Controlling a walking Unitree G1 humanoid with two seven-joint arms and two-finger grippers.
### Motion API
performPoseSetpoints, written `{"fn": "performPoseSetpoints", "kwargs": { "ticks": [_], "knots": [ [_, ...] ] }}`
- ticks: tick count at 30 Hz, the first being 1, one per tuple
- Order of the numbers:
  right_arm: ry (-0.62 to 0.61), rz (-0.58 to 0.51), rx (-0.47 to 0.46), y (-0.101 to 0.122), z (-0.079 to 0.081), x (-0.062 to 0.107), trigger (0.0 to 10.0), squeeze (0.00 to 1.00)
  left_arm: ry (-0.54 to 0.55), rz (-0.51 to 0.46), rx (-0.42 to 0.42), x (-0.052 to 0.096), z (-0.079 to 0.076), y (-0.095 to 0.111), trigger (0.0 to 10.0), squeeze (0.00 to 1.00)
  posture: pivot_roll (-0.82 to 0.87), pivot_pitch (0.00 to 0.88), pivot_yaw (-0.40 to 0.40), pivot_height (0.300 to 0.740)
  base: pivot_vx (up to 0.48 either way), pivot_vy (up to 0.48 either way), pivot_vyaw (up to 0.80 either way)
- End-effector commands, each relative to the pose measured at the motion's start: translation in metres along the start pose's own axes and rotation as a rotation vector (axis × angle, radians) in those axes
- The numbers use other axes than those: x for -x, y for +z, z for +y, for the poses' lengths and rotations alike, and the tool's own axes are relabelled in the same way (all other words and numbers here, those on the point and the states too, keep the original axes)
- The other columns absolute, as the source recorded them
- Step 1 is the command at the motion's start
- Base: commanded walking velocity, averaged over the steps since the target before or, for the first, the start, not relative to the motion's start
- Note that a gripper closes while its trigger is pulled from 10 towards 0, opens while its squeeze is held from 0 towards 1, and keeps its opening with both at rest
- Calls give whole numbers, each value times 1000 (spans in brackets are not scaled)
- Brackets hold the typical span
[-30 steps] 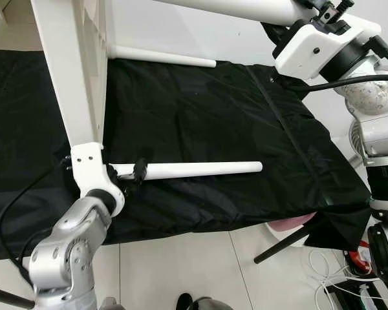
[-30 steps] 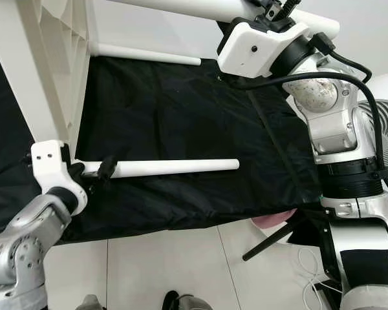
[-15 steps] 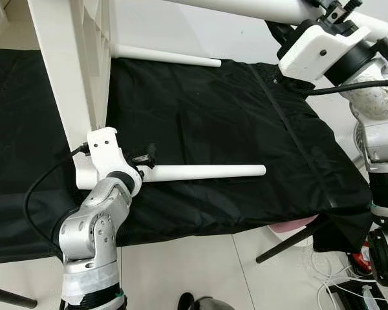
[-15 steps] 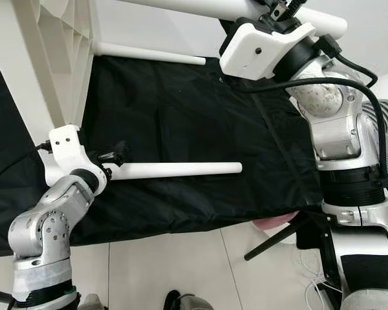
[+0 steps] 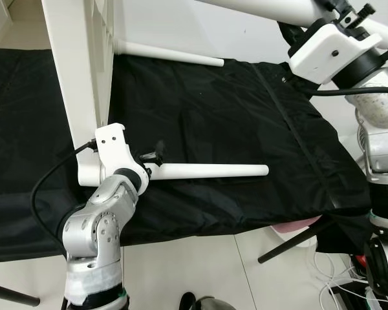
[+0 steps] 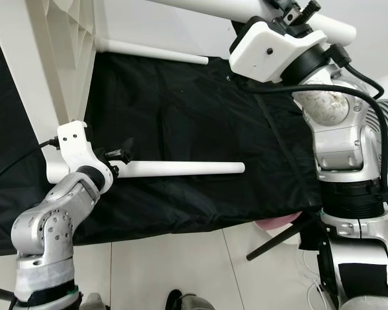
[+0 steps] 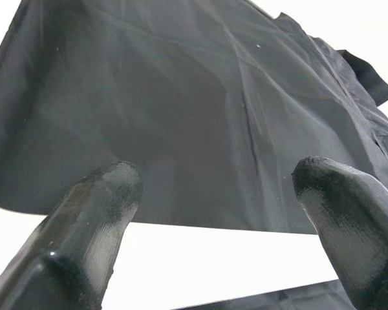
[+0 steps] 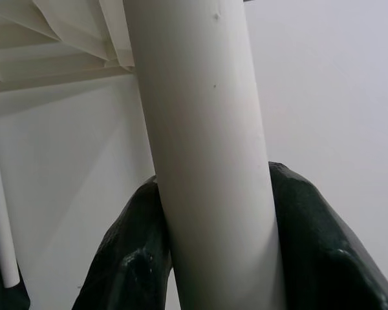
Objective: Building children table
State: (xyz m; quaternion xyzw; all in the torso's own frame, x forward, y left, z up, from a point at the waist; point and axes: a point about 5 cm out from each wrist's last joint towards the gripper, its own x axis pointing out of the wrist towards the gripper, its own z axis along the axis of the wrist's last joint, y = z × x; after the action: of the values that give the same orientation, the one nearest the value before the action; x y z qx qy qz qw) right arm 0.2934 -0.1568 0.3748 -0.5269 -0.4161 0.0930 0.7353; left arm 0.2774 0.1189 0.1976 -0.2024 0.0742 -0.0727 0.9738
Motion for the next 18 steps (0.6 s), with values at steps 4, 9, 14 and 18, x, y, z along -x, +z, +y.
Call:
{"fn": "performPoseSetpoints", "kwargs": {
  "ticks": [4, 9, 14, 18],
  "knots": [
    [-265, 25, -99, -7, -33, 8, 10000, 0, 20, 19, -20, 17, 1, -7, 10000, 0, 2, 94, -74, 740, 0, 0, 0],
    [-261, 14, -106, -4, -30, 2, 10000, 0, 4, -30, -60, 27, -4, 6, 10000, 0, 21, 98, -91, 740, 0, 0, 0],
    [-254, 4, -110, -4, -27, -4, 10000, 0, -60, -56, -89, 36, -16, 16, 10000, 0, 31, 99, -103, 740, 0, 0, 0],
    [-262, -12, -109, -4, -27, -8, 10000, 0, -42, 18, -79, 40, -14, 5, 10000, 0, 32, 103, -105, 740, 0, 0, 0]
  ]
}}
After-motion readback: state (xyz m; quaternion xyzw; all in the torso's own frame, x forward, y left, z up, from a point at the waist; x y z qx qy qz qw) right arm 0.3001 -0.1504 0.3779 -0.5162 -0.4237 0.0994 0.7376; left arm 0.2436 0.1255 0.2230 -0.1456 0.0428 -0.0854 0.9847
